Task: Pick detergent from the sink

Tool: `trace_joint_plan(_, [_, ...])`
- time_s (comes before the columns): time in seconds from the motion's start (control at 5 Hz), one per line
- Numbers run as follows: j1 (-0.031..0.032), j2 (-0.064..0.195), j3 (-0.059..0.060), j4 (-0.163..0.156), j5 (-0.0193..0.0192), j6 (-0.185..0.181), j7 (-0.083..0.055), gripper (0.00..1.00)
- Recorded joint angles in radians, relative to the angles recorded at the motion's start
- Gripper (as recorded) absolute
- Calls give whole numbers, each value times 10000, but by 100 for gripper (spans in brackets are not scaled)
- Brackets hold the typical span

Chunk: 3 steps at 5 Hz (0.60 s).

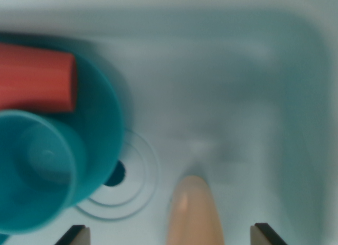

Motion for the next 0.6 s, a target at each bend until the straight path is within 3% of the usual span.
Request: trace_joint_plan(0.6, [-37,25,-49,-182,-9,-187,-82,0])
